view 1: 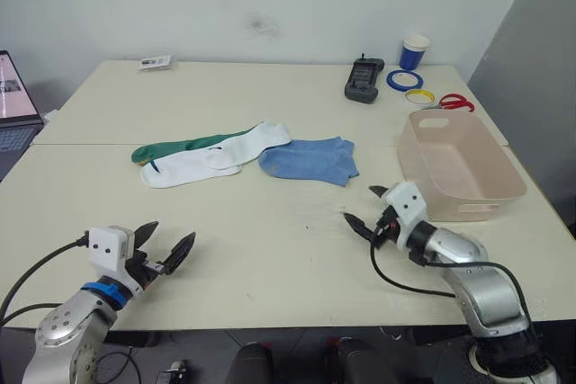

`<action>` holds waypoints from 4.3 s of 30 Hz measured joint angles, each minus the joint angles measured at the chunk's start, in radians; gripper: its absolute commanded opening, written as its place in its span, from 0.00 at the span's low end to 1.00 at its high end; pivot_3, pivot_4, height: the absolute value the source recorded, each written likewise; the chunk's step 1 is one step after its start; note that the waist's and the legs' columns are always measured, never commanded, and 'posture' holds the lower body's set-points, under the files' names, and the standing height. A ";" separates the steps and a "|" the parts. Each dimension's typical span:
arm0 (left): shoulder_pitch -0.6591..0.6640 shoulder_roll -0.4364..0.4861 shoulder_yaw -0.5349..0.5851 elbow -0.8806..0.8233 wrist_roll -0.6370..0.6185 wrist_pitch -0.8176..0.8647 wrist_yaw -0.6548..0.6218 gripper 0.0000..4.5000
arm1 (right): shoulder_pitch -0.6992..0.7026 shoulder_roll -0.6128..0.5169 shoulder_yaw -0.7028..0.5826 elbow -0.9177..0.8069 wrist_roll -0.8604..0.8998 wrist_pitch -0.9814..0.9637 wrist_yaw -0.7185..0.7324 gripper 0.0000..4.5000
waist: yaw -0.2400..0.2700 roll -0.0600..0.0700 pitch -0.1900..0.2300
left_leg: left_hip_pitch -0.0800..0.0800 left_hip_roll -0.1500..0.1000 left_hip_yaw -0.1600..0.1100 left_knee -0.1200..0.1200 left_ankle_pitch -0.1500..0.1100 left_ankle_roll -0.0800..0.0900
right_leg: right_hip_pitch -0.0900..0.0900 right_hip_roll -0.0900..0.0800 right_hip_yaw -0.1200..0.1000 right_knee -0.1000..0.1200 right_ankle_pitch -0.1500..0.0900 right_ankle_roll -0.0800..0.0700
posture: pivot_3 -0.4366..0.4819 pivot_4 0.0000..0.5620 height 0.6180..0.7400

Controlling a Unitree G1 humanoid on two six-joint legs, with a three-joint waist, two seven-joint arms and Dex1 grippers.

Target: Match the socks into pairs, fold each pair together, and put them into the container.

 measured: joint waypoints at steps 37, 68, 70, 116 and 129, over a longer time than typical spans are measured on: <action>-0.771 -0.096 -0.370 0.532 0.198 0.099 0.045 1.00 | -0.080 0.056 0.022 0.175 -0.107 0.007 -0.152 1.00 | 0.002 -0.006 -0.004 | -0.001 -0.001 0.000 0.002 0.000 0.000 | 0.000 0.008 0.001 0.000 0.001 0.000 | 0.48 0.27 1.00; -0.566 -0.059 -0.321 0.248 0.091 0.379 0.009 0.01 | -0.091 0.049 0.039 0.192 -0.117 -0.039 -0.061 1.00 | -0.004 -0.006 -0.004 | -0.001 0.001 0.000 0.001 0.000 0.000 | -0.001 0.005 0.002 0.000 0.001 0.000 | 0.48 0.27 1.00; -0.477 -0.004 -0.285 0.130 0.026 0.475 -0.015 0.01 | -0.057 0.022 0.038 0.131 -0.095 -0.029 -0.021 1.00 | -0.004 -0.006 -0.004 | 0.000 0.001 -0.001 0.001 0.000 0.000 | 0.000 0.004 0.002 0.000 0.001 0.000 | 0.48 0.27 1.00; -0.220 0.160 -0.254 -0.098 -0.095 0.522 -0.119 0.00 | 0.098 0.011 -0.031 -0.179 0.172 0.600 0.028 0.01 | 0.010 -0.005 -0.003 | -0.002 0.001 -0.003 -0.001 0.000 0.000 | -0.001 -0.002 0.002 -0.001 0.000 0.000 | 0.48 0.27 1.00; -0.212 0.240 -0.319 -0.114 -0.105 0.540 -0.227 0.27 | 0.203 0.060 -0.205 -0.434 0.372 0.942 -0.094 0.22 | -0.004 -0.005 -0.003 | 0.000 0.000 -0.004 -0.001 0.000 0.000 | -0.001 0.001 0.002 -0.001 0.000 -0.001 | 0.48 0.27 1.00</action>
